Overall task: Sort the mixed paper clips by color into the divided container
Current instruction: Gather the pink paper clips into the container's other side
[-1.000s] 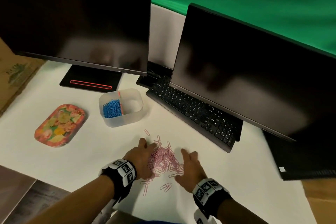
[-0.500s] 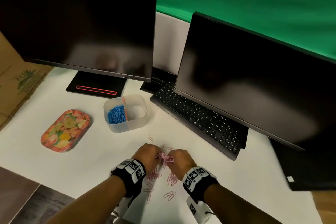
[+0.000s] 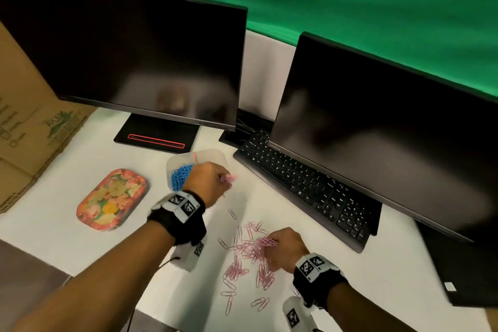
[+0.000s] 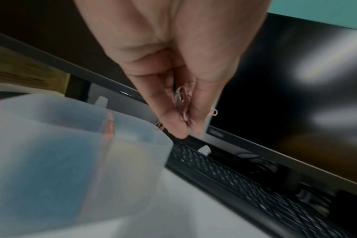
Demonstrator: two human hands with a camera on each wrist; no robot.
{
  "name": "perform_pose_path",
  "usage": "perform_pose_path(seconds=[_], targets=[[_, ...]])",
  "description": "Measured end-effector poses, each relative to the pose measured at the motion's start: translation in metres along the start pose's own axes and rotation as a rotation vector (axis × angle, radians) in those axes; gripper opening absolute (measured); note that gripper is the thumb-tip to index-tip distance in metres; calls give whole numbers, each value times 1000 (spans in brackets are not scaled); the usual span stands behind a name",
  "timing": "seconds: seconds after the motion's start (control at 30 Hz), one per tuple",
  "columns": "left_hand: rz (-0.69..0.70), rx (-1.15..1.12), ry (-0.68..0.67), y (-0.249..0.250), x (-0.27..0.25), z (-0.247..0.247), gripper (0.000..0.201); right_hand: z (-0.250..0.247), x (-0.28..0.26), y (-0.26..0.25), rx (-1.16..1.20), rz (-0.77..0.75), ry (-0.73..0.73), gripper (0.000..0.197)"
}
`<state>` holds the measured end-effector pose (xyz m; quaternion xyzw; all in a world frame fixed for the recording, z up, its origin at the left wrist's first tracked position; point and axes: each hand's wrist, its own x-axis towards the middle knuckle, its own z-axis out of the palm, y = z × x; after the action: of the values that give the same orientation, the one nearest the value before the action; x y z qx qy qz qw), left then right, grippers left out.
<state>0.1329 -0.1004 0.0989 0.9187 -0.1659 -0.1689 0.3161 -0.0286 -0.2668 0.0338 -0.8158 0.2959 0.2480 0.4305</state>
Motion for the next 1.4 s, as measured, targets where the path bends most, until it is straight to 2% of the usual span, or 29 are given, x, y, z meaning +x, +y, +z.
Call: perform_pose_path(seconds=[0.13, 0.27, 0.33, 0.43, 0.57, 0.67, 0.83, 0.93, 1.0, 1.17, 1.33, 1.4], targets=[[-120, 88, 78, -4, 35, -17, 17, -11, -1, -14, 172, -20, -56, 5], [-271, 137, 12, -9, 49, -14, 23, -23, 0, -41, 249, -86, -57, 23], [-275, 136, -20, -7, 52, -13, 29, -30, 1, -63, 286, -136, -49, 16], [-270, 100, 9, -6, 55, -14, 39, -41, 7, -101, 286, -200, -39, 12], [-285, -22, 145, -13, 45, -31, 21, -46, 37, -153, 195, -261, 28, 10], [-290, -58, 204, -25, 25, -45, 20, -38, 67, -184, 71, -243, 82, 17], [-332, -152, 67, -55, -22, -45, 20, -13, 101, -219, -318, -258, 139, 25], [-347, -160, 0, -69, -41, -35, 18, 1, 106, -224, -448, -226, 205, 30], [-357, -124, -47, -75, -49, -26, 15, 9, 105, -225, -465, -194, 225, 29], [-345, -66, -109, -79, -47, -6, 16, 7, 102, -221, -486, -238, 197, 26], [-302, -11, -149, -75, -40, 7, 10, -15, 82, -212, -414, -324, 190, 27], [-267, 44, -176, -73, -39, 13, 14, -26, 72, -203, -303, -370, 217, 25]])
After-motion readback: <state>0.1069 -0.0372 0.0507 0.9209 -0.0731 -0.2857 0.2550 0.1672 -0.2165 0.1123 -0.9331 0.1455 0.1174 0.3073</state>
